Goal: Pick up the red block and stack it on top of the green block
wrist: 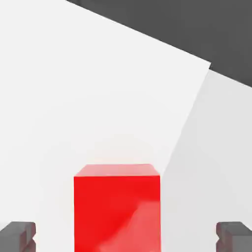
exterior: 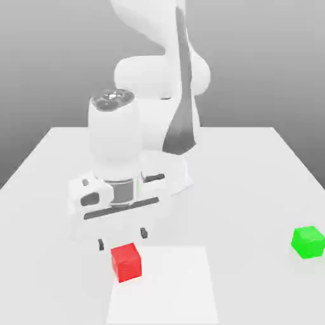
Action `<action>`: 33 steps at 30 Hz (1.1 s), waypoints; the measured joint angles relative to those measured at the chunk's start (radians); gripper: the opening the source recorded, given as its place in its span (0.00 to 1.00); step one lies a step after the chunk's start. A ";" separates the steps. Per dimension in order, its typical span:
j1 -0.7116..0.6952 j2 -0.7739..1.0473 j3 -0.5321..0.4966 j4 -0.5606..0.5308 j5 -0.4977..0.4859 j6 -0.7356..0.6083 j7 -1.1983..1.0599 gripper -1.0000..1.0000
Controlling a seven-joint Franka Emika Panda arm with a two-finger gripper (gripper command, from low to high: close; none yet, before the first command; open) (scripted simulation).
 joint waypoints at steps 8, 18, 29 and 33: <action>-0.076 0.130 0.103 0.018 0.113 0.104 -0.082 0.00; -0.033 -0.003 0.029 -0.001 -0.016 -0.002 0.011 0.00; 0.203 -0.092 0.181 0.054 -0.104 -0.148 0.367 0.00; 0.346 -0.083 0.253 0.098 -0.108 -0.183 0.542 0.00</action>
